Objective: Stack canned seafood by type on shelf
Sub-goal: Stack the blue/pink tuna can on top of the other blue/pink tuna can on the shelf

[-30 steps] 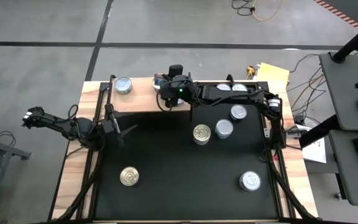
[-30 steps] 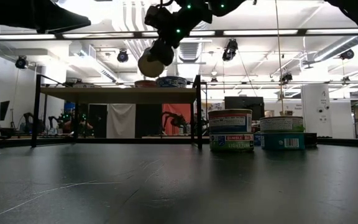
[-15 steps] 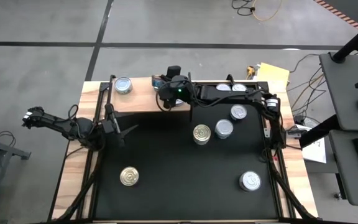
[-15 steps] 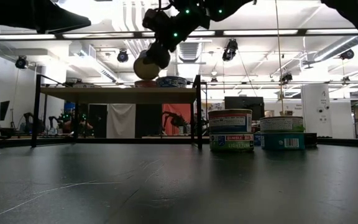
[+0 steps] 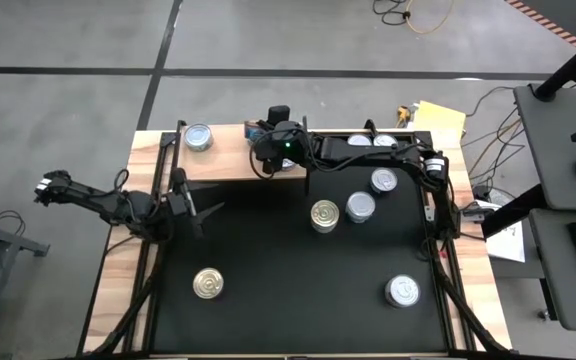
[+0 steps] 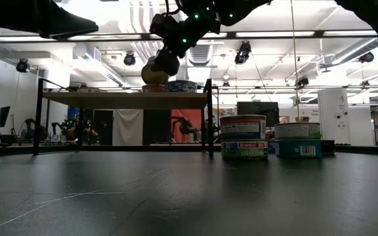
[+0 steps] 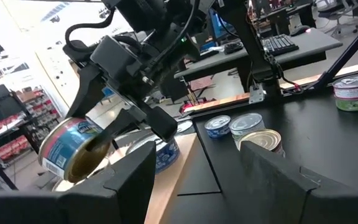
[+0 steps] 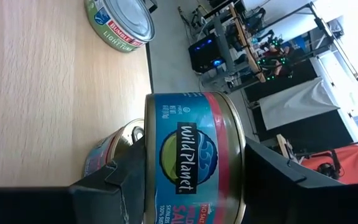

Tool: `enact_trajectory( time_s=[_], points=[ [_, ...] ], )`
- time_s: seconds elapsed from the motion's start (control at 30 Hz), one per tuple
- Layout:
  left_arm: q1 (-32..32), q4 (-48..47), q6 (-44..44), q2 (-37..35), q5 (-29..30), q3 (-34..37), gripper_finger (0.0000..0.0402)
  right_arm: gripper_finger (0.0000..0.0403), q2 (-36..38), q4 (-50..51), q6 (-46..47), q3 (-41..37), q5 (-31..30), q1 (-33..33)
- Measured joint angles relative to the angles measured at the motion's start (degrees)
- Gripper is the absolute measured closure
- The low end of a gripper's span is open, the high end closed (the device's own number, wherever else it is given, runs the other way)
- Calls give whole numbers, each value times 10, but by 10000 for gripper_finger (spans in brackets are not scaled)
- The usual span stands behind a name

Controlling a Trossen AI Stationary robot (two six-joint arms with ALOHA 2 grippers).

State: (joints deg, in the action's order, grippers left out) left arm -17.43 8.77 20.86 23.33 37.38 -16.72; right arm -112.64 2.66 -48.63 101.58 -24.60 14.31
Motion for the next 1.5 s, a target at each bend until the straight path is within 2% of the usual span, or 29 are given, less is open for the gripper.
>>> enact_trajectory(
  time_s=[0.43, 1.2, 1.5],
  points=[
    [0, 0, -4, -13, -2, 0, 184, 157, 0, 44, 45, 0, 7, 0],
    [0, 0, -19, -13, -1, 0, 184, 92, 0, 43, 73, 0, 28, 4],
    [0, 2, -21, -13, 1, 0, 184, 92, 0, 39, 78, 1, 43, 17]
  ],
)
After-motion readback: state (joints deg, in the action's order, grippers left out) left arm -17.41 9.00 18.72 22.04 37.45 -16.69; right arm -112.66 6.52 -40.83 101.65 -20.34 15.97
